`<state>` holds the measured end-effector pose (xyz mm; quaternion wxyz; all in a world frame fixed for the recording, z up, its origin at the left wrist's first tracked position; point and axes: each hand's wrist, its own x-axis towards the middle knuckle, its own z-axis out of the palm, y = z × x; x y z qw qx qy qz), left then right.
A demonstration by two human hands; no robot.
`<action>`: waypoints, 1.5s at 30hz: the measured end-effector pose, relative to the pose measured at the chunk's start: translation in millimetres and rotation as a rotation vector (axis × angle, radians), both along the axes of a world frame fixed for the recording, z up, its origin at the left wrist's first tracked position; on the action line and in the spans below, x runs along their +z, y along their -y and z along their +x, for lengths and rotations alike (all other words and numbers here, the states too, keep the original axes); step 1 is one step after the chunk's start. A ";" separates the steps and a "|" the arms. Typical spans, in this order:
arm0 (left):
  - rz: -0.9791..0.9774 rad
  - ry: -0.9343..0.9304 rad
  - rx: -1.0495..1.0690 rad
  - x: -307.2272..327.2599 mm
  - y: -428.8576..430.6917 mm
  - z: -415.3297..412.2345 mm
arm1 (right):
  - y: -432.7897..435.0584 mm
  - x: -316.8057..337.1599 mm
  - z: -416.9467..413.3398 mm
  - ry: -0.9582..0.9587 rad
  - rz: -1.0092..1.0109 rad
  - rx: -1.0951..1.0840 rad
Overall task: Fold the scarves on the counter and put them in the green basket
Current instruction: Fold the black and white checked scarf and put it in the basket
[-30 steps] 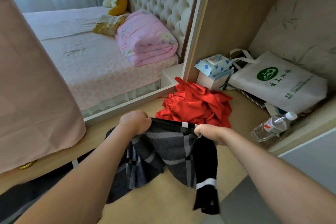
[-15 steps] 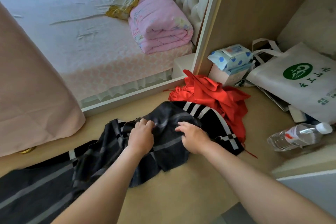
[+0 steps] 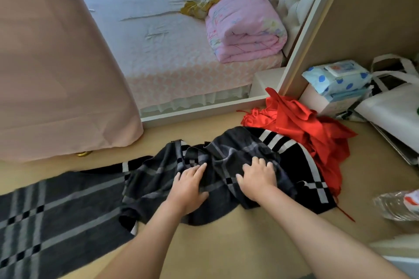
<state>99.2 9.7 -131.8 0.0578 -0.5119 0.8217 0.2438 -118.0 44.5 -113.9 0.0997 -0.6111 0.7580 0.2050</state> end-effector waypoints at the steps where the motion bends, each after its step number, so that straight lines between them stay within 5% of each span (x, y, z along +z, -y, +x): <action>1: -0.064 -0.056 0.027 6.4 0.3 5.4 | 3.0 3.7 13.0 0.046 -0.080 0.024; 6: -0.283 -0.226 0.199 29.2 7.9 76.2 | 19.4 15.7 106.9 0.411 -0.260 0.237; 11: -0.262 -0.132 0.318 16.0 10.9 198.5 | 27.7 15.6 219.5 0.654 -0.209 0.374; 19: 0.180 0.275 0.119 -28.4 8.5 360.9 | 33.8 -18.8 376.2 0.502 0.017 0.413; 24: 0.220 0.329 0.173 -17.3 24.4 434.6 | 27.9 -29.8 437.0 0.341 0.133 0.316; 29: 0.052 0.517 0.314 3.6 39.4 480.8 | 28.0 -18.9 501.6 0.574 0.192 0.389; 33: -0.217 0.341 0.165 -3.1 49.9 480.1 | 41.7 -16.3 507.6 0.634 0.013 0.277; 35: -0.090 0.249 0.124 -13.5 50.3 478.1 | 48.9 -19.5 497.1 0.512 -0.044 0.227; 39: 0.195 0.340 0.162 -31.0 60.8 495.6 | 55.2 -33.2 484.7 0.412 0.149 0.103; 45: 0.076 0.387 0.158 -24.8 72.3 523.3 | 56.4 -42.8 500.6 0.576 0.069 0.150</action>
